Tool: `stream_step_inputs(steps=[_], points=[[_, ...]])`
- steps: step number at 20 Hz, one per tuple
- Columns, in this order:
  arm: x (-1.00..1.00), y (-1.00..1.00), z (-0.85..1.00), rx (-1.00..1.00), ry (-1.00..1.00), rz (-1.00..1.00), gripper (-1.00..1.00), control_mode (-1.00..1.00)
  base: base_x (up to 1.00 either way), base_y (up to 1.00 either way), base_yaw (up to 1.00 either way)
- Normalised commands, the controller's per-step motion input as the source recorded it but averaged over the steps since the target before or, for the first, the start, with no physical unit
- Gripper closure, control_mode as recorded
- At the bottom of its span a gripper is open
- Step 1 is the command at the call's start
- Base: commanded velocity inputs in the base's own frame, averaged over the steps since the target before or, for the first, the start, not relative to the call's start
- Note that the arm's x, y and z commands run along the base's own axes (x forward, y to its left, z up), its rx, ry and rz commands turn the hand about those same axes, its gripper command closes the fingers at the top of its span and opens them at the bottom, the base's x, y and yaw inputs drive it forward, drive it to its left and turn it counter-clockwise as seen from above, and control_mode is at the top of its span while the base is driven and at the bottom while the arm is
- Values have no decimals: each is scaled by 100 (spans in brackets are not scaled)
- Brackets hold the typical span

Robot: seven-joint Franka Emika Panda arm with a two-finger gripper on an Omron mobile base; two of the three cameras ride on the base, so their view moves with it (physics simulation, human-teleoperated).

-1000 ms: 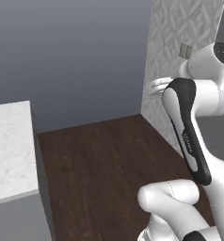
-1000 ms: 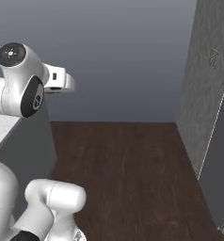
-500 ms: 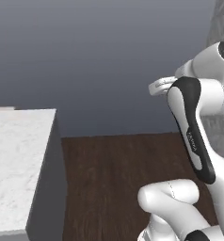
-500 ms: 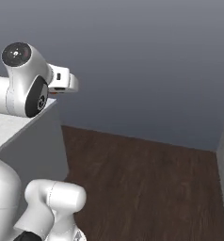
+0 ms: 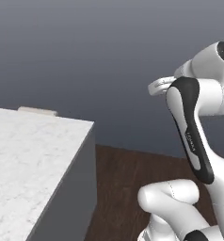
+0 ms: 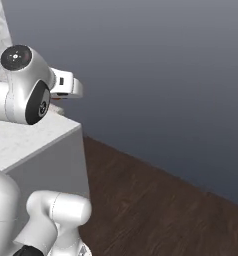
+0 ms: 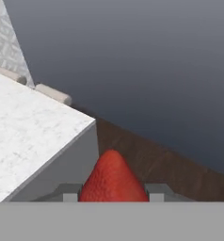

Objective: Take the strawberry from the fridge and place it on top of the pancake, located on the dining counter.

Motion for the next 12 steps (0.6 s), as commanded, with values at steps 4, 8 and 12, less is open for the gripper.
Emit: stream_step_inputs(steps=[4, 8, 12], points=[[0, 0, 0, 0, 0, 0, 100, 100, 100, -37, 54], [0, 0, 0, 0, 0, 0, 100, 100, 100, -60, 49], [0, 0, 0, 0, 0, 0, 100, 100, 100, -66, 46]])
